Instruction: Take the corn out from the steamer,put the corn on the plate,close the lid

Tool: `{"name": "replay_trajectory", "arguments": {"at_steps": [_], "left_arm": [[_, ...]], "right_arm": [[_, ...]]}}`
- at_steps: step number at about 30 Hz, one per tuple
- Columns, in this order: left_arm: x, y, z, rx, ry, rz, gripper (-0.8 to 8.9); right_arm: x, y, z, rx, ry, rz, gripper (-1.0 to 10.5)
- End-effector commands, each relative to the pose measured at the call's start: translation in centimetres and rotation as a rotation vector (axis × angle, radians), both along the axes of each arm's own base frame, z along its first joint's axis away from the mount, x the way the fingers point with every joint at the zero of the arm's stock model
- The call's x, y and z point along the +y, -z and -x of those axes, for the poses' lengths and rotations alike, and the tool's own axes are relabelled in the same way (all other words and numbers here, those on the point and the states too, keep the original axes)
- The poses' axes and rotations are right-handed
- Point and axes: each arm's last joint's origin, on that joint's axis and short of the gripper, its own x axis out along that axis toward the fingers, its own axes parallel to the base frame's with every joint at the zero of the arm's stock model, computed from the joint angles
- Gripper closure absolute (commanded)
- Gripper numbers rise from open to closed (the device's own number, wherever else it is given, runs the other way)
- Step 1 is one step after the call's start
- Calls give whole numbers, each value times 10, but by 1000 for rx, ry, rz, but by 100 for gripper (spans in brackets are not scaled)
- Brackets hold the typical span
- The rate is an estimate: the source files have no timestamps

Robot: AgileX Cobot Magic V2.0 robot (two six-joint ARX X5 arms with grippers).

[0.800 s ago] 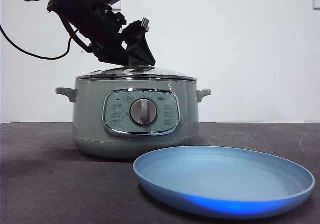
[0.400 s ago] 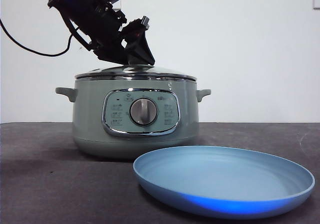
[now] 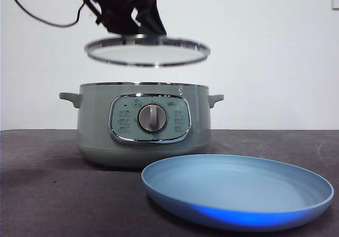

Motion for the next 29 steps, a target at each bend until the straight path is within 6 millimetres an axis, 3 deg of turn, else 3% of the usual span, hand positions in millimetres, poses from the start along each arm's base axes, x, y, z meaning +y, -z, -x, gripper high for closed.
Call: {"name": "replay_trajectory", "arguments": {"at_steps": [1,9,17,23,29], "left_arm": [[6,-35,15,-88,12,48,822],[31,-81,68,-127,35,8,822],[66,-119,141,-136,35,13,822],[89,-131,191,-124,42,-3,822],[105,-132,224,-94,39,-24,821]], "right_arm": [[0,-1,0,-1,2,1,348],[0,-1,-1,-3,1,0,348],[1,0,-4,3,1,1,348],[1,1,-8,6,1,2,348],[2,3,-16,8,1,1,348]]}}
